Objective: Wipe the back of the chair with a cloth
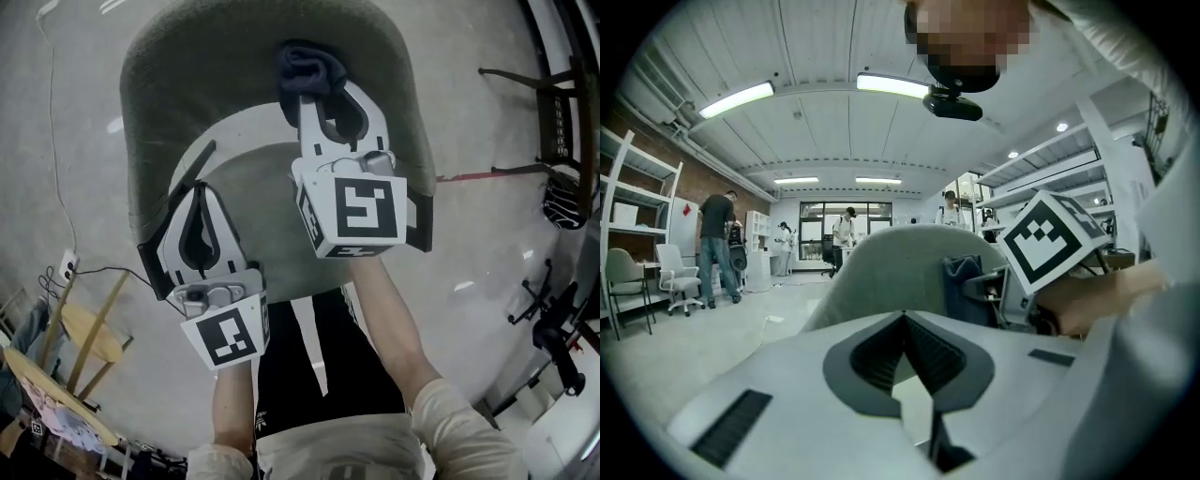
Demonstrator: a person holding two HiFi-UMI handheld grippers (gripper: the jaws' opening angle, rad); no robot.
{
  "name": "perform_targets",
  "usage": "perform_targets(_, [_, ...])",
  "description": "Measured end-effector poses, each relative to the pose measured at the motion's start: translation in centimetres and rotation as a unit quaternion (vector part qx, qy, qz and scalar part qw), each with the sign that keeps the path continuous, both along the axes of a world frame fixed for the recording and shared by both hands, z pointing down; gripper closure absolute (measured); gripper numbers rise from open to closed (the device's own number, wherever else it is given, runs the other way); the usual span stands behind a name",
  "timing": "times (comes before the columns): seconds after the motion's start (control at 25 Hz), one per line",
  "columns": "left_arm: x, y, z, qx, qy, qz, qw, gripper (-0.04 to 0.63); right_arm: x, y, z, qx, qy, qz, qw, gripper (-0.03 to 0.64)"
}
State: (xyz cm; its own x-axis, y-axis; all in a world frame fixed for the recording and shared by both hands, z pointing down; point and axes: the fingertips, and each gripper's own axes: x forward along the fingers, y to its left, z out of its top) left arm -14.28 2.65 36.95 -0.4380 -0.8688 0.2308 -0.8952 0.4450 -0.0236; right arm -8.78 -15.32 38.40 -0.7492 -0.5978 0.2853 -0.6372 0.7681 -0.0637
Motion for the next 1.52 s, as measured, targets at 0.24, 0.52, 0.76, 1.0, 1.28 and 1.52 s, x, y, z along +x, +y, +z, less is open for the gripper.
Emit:
perform_targets(0.24, [1.9, -2.1, -0.2, 0.002, 0.002, 0.039, 0.9992, 0.581, 4.6, -1.5, -0.3, 0.014, 0.016, 0.060, 0.998, 0.555])
perform_targets(0.52, [3.9, -4.3, -0.6, 0.000, 0.012, 0.068, 0.9976, 0.581, 8.6, -2.2, -1.0, 0.015, 0.015, 0.107, 0.994, 0.555])
perform_targets(0.76, [4.8, -5.3, -1.0, -0.001, 0.005, 0.081, 0.9967, 0.581, 10.6, -2.7, -1.2, 0.004, 0.013, 0.128, 0.992, 0.555])
perform_targets(1.0, [5.2, -5.3, -1.0, -0.001, 0.013, 0.069, 0.9975, 0.581, 11.0, -2.7, -1.5, 0.018, 0.023, 0.120, 0.992, 0.555])
perform_targets(1.28, [3.5, -2.8, -0.3, 0.005, -0.001, 0.027, 0.9996, 0.581, 8.1, 0.1, -2.2, 0.023, 0.010, 0.041, 0.999, 0.556])
perform_targets(1.52, [1.0, 0.5, 0.4, -0.005, 0.002, -0.032, 0.9995, 0.581, 0.9, 6.6, -2.2, -0.011, -0.037, -0.099, 0.994, 0.557])
